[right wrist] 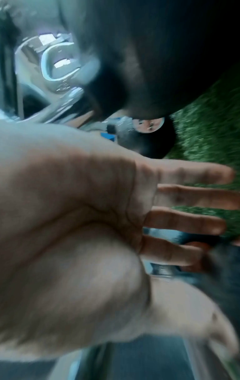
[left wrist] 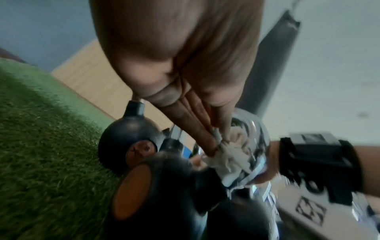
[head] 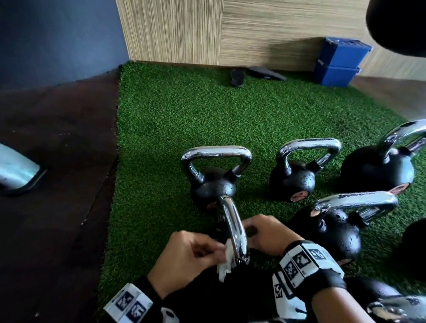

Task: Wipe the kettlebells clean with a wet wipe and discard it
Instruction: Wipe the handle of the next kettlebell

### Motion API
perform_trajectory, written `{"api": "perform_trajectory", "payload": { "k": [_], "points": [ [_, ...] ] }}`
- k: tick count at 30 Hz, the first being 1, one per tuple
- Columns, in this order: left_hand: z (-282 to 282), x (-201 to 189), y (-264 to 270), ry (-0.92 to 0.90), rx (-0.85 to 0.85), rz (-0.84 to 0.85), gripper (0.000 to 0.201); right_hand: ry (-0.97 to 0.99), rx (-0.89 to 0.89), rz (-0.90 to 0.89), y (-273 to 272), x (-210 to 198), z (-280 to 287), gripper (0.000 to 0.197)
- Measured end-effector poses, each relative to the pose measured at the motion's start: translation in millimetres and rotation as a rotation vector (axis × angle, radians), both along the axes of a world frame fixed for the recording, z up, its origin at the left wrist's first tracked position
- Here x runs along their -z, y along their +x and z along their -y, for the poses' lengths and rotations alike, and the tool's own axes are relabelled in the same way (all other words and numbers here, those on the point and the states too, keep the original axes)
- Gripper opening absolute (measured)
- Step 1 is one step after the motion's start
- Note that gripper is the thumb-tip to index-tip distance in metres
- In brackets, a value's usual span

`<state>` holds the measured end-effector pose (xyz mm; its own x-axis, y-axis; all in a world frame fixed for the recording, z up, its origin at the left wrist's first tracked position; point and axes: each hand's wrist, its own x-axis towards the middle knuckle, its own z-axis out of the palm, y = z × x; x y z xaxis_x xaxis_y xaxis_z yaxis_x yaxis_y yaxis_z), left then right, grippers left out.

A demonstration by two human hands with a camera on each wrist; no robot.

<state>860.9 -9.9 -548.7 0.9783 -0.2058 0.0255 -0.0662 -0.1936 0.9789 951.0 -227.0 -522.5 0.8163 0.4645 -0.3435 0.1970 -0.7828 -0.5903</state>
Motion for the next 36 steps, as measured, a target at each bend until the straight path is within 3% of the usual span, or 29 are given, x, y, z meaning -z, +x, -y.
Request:
{"api": "perform_trajectory", "payload": {
  "k": [3, 5, 7, 11, 14, 19, 23, 26, 28, 30, 32, 36],
  "points": [
    [-15.2, -16.4, 14.1, -0.227, -0.106, -0.074, 0.028, 0.063, 0.093, 0.186, 9.3, -28.9, 9.3, 0.032],
    [-22.8, -26.2, 23.1, -0.383, -0.185, -0.128, 0.034, 0.261, 0.135, 0.286, 9.7, -52.2, 7.7, 0.034],
    [-24.9, -35.4, 30.6, -0.515, -0.244, -0.176, 0.034, 0.494, 0.080, 0.252, 4.2, -73.3, -1.9, 0.038],
    [-16.4, -49.2, 38.9, -0.613, -0.187, -0.220, 0.035, 0.598, -0.053, 0.214, -10.7, -96.5, -28.3, 0.050],
    [-6.8, -58.4, 41.7, -0.609, -0.201, -0.225, 0.029, 0.628, 0.017, 0.276, -12.3, -97.8, -33.5, 0.043],
    [3.2, -63.8, 35.8, -0.478, -0.260, -0.185, 0.029, 0.578, 0.119, 0.298, -14.3, -93.6, -34.5, 0.028],
    [-10.0, -42.4, 29.6, 0.015, -0.251, 0.022, 0.025, 0.556, 0.219, 0.308, -5.7, -85.2, -20.6, 0.020],
    [-15.3, -5.4, 22.4, 0.514, 0.018, -0.001, 0.108, 0.589, 0.294, 0.243, 4.1, -69.5, -2.4, 0.022],
    [-3.4, 16.9, 18.1, 0.547, 0.168, -0.022, 0.147, 0.593, 0.360, 0.178, 7.6, -53.7, 6.0, 0.024],
    [17.7, 36.0, 17.8, 0.492, 0.161, 0.021, 0.160, 0.557, 0.408, 0.119, 8.7, -34.7, 8.5, 0.025],
    [36.6, 41.8, 22.2, 0.411, 0.050, 0.033, 0.155, 0.514, 0.456, 0.096, 9.5, -17.1, 7.9, 0.025],
    [37.7, 42.1, 40.1, 0.264, 0.018, 0.194, 0.107, 0.571, 0.492, 0.049, 9.5, 3.5, 2.5, 0.025]
  ]
}}
